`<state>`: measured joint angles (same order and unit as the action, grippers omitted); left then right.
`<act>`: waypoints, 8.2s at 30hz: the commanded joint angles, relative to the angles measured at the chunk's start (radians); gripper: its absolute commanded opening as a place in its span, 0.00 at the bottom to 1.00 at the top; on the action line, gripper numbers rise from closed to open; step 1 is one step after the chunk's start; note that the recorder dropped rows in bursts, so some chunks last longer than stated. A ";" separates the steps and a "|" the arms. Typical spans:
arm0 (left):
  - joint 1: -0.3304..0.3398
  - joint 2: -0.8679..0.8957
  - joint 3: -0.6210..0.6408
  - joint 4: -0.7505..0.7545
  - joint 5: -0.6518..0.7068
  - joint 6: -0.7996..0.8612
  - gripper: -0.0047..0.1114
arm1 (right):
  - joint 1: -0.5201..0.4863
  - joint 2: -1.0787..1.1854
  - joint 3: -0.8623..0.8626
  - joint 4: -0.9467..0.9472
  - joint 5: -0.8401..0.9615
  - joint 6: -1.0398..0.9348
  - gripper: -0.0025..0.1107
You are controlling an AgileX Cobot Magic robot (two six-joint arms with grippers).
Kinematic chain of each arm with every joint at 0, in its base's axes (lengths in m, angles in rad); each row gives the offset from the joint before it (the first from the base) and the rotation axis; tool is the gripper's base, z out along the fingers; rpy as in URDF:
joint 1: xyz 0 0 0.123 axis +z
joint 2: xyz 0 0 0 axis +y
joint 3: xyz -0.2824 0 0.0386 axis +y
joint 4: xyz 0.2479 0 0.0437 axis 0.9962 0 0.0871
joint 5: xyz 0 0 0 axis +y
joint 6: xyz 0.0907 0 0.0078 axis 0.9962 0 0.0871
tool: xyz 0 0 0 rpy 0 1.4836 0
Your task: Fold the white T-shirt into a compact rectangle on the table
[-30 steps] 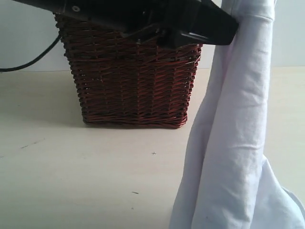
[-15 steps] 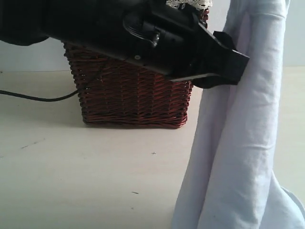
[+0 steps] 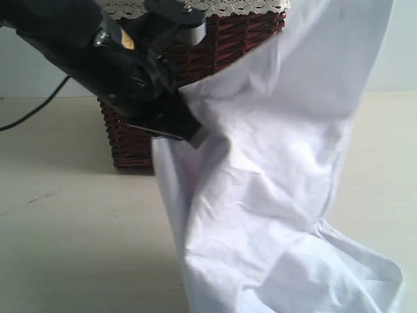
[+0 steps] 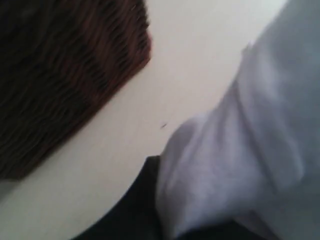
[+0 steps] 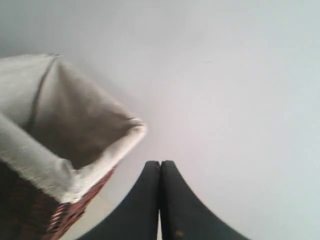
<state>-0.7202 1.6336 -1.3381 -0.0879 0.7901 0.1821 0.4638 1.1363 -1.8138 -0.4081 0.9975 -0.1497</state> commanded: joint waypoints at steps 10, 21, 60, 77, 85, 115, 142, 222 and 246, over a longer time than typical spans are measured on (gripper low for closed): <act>0.068 -0.189 -0.008 -0.023 0.056 0.108 0.04 | 0.001 0.077 0.023 0.196 0.213 -0.057 0.02; 0.068 -0.341 -0.130 -0.242 0.267 0.363 0.04 | 0.001 0.115 0.336 0.480 0.224 -0.347 0.09; 0.068 -0.217 -0.130 -0.482 0.154 0.445 0.04 | 0.001 0.024 0.620 0.963 0.019 -0.738 0.46; 0.068 -0.205 -0.130 -0.437 0.206 0.446 0.04 | 0.001 -0.049 0.620 0.457 -0.271 -0.392 0.02; 0.068 -0.190 -0.130 -0.448 0.234 0.446 0.04 | 0.001 -0.154 0.609 0.365 -0.427 -0.322 0.02; -0.138 0.102 -0.130 -0.696 -0.107 0.439 0.67 | 0.001 -0.069 0.351 0.156 -0.200 -0.136 0.02; -0.062 -0.029 -0.130 0.336 0.134 -0.006 0.04 | 0.001 -0.065 0.351 -0.020 -0.089 -0.109 0.02; -0.349 0.287 0.282 -0.773 -0.569 0.986 0.47 | 0.001 0.007 0.312 0.502 -0.125 -0.094 0.02; -0.404 0.388 0.204 -0.827 -0.640 0.988 0.04 | 0.001 0.007 0.312 0.499 -0.106 -0.113 0.02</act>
<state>-1.1197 2.0435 -1.1294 -0.9165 0.1591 1.1714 0.4692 1.1429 -1.4929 0.0901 0.9105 -0.2526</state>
